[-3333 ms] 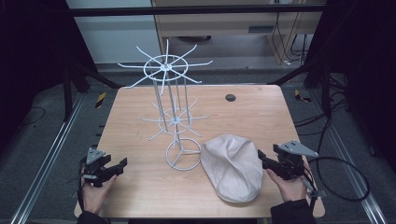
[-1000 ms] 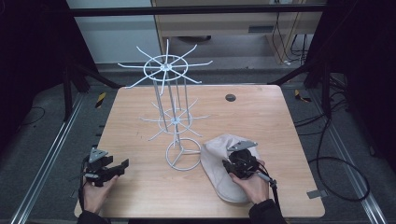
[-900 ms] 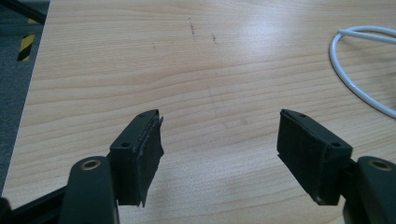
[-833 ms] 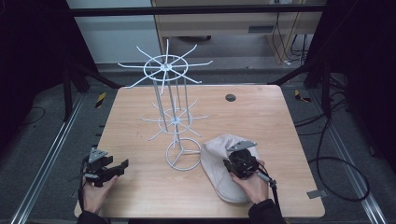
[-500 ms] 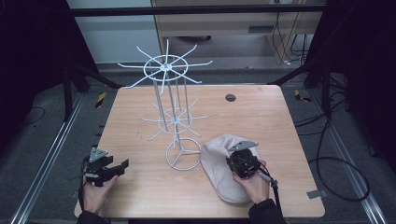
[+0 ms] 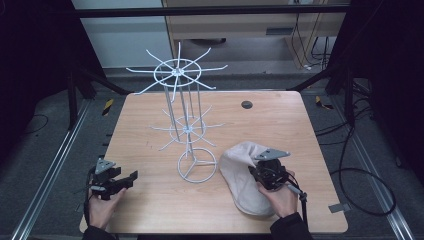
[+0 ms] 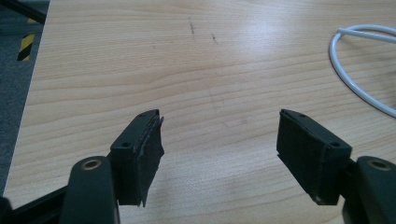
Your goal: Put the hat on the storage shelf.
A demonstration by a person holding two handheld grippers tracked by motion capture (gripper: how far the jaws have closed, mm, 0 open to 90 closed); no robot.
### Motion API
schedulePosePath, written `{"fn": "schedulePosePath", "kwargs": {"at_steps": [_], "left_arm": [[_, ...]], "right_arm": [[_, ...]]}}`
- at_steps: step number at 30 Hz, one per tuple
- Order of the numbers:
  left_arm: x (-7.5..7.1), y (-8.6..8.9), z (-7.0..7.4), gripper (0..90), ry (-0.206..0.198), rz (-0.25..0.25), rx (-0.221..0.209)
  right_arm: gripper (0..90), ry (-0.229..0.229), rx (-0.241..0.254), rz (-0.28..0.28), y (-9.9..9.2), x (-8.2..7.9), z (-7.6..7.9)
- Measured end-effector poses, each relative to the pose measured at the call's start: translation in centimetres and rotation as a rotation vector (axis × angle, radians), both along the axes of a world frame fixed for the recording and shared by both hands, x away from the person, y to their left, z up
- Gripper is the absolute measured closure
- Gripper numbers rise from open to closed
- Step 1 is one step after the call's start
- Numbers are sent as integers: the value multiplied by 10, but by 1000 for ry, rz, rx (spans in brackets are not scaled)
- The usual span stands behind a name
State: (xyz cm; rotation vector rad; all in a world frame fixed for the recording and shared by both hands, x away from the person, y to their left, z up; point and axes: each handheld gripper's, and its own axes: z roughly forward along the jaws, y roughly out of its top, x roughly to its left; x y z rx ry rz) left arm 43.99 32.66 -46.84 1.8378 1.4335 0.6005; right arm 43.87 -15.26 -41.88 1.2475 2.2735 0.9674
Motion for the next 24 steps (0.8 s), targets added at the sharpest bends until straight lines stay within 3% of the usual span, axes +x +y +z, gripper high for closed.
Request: {"fn": "schedulePosePath", "kwargs": {"at_steps": [18, 24], "left_arm": [[0, 1, 0, 308, 1, 3, -5], [0, 1, 0, 308, 2, 3, -4]], "right_arm": [[877, -96, 75, 5, -22, -9, 19], [878, -153, 102, 5, -31, -14, 28]]}}
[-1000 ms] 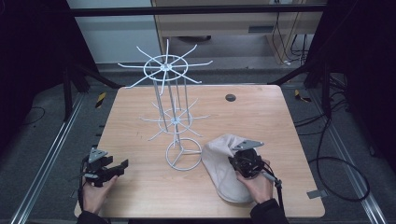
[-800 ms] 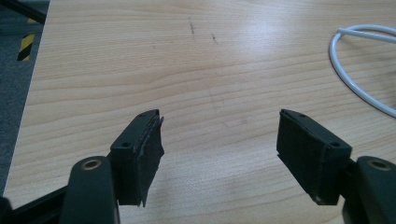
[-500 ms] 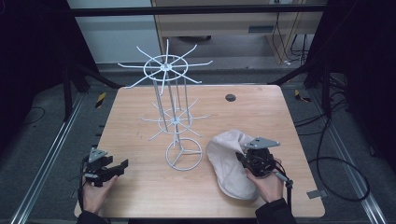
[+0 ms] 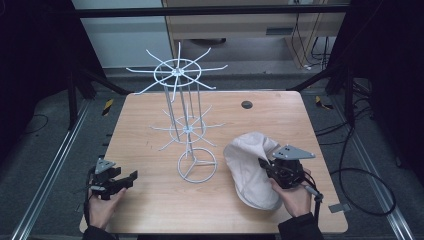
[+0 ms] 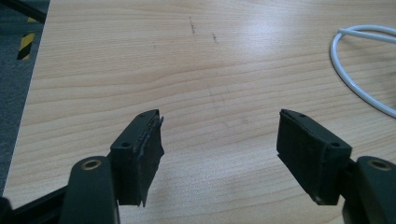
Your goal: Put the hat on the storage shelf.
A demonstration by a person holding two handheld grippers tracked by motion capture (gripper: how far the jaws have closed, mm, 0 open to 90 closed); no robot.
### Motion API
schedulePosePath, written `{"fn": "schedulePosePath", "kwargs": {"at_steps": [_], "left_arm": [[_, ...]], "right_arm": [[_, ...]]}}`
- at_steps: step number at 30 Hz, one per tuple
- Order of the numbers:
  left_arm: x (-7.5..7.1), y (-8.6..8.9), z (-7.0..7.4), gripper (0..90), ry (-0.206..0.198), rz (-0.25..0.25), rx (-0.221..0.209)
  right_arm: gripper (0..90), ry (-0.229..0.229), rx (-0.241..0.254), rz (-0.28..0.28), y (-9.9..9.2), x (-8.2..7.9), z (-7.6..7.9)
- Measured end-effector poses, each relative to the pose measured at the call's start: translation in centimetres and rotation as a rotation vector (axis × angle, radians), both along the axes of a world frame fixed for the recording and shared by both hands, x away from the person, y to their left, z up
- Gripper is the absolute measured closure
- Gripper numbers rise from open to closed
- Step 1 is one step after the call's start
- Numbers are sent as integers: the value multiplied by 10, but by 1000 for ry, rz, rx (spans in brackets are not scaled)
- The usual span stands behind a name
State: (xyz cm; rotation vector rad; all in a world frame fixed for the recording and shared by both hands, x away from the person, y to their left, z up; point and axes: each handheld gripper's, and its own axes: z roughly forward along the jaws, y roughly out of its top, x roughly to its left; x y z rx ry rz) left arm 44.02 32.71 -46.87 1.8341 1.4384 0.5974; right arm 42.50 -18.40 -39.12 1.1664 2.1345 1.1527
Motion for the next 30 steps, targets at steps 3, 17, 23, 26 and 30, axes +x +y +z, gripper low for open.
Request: {"fn": "schedulePosePath", "kwargs": {"at_steps": [3, 17, 23, 26, 30], "left_arm": [[0, 0, 0, 308, -1, 0, 1], [0, 0, 0, 308, -3, 6, 0], [0, -1, 0, 307, -4, 1, 4], [0, 0, 0, 308, -5, 0, 4], [1, 0, 0, 307, -3, -1, 9]], "right_arm": [[878, -27, 16, 0, -4, -2, 3], [878, -117, 63, 9, -15, -11, 13], [878, -166, 84, 15, -18, -15, 19], [878, -179, 88, 11, -19, -16, 22], [878, -208, 107, 5, -20, -18, 25]]}}
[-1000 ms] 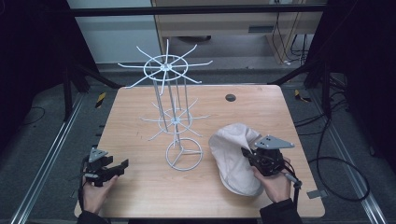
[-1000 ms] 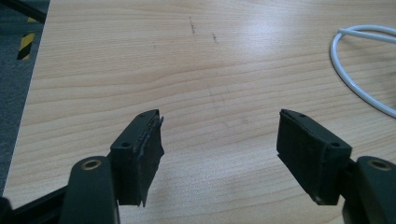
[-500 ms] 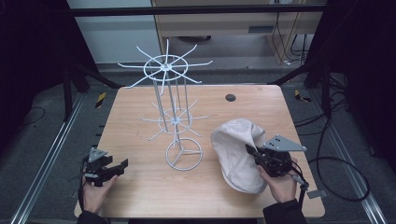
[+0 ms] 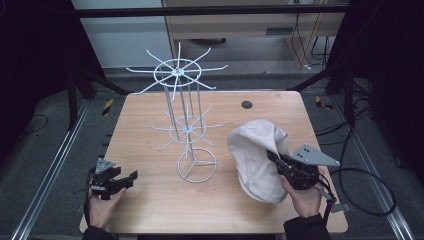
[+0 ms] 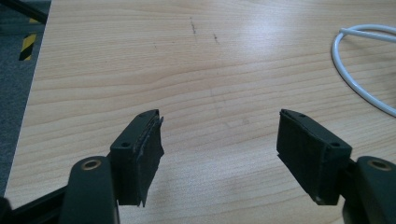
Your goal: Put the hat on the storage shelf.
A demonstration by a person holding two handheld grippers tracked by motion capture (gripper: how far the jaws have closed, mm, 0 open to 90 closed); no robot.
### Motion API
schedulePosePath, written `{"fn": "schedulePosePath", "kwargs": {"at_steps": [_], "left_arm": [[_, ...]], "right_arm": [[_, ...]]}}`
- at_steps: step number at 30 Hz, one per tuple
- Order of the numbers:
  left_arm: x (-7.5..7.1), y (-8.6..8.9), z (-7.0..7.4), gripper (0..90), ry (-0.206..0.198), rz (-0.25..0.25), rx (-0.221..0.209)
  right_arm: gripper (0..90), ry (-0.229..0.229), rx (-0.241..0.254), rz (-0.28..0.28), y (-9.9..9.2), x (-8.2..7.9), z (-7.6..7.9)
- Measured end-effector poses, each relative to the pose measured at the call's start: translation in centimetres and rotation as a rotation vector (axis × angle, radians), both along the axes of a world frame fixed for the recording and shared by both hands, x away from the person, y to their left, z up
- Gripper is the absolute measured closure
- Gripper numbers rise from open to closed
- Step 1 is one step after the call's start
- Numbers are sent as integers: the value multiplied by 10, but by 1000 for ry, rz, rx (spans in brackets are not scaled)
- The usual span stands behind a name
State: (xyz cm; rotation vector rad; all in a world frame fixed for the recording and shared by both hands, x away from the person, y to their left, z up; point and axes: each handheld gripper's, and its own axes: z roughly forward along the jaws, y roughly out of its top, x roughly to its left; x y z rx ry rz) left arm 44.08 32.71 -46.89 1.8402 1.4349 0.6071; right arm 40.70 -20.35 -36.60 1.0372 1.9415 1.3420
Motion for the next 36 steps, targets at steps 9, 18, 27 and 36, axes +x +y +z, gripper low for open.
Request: {"fn": "schedulePosePath", "kwargs": {"at_steps": [9, 18, 27, 36], "left_arm": [[0, -1, 0, 307, -1, -1, -1], [0, 0, 0, 307, -1, 1, -2], [0, -2, -1, 307, 1, -3, -2], [1, -3, -2, 307, 5, -6, -4]], "right_arm": [[878, -72, 17, 5, -1, -5, 10], [878, -116, 43, -2, -7, -10, 21], [879, -153, 57, -3, -11, -10, 29], [879, -186, 87, 3, -13, -9, 39]]}}
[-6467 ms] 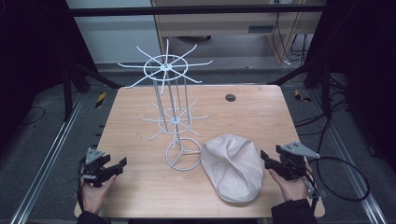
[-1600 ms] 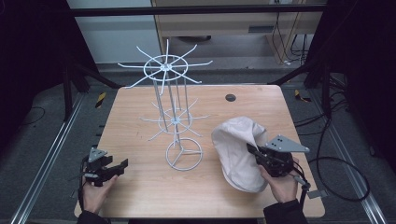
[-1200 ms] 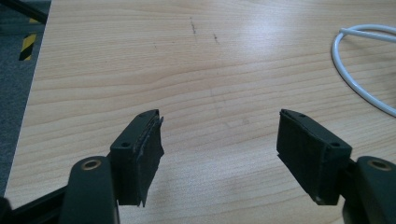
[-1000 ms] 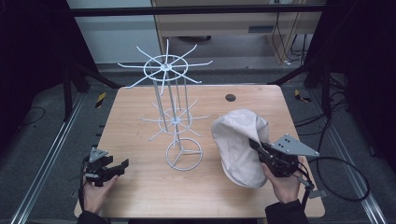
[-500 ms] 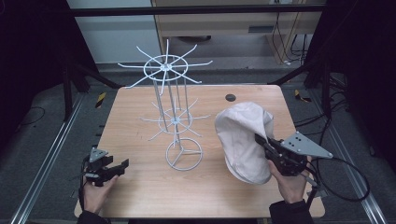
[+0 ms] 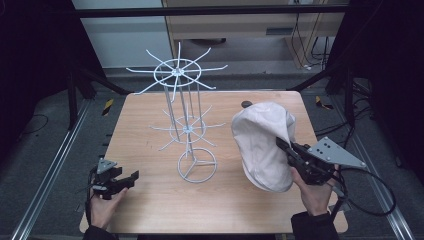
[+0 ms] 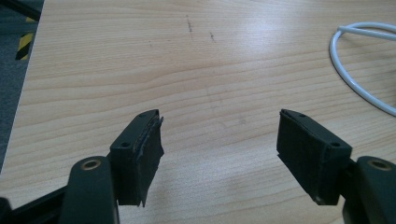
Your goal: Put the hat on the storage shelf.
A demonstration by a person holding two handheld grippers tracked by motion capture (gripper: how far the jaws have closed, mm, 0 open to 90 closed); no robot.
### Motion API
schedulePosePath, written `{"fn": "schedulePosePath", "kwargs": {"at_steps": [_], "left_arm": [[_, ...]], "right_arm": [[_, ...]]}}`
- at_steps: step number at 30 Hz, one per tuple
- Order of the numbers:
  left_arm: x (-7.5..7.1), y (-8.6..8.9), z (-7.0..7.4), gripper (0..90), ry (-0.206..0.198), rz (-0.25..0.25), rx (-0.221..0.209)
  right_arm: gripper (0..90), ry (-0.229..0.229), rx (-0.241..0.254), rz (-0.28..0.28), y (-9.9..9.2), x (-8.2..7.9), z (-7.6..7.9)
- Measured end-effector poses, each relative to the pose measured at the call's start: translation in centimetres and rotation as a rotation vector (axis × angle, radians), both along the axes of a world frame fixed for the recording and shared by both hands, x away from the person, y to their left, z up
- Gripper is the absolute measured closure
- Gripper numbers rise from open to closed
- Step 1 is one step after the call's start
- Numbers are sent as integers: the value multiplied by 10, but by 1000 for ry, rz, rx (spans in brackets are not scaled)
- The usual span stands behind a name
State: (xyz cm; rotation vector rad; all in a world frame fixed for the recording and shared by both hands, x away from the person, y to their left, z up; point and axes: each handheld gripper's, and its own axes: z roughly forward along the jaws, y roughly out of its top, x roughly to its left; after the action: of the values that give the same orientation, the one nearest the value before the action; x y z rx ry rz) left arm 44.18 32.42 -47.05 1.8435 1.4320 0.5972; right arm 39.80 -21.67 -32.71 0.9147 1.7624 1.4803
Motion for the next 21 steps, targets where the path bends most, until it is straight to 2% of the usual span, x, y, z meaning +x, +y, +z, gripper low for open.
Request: {"fn": "schedulePosePath", "kwargs": {"at_steps": [4, 15, 21], "left_arm": [[0, 0, 0, 307, 0, 1, -1], [0, 1, 0, 307, 0, 3, -5], [0, 1, -1, 307, 3, 4, -4]], "right_arm": [[879, -16, 13, 4, -1, 0, 5], [879, -104, 62, 17, -4, -5, 28], [879, -132, 91, 21, -5, -5, 33]]}}
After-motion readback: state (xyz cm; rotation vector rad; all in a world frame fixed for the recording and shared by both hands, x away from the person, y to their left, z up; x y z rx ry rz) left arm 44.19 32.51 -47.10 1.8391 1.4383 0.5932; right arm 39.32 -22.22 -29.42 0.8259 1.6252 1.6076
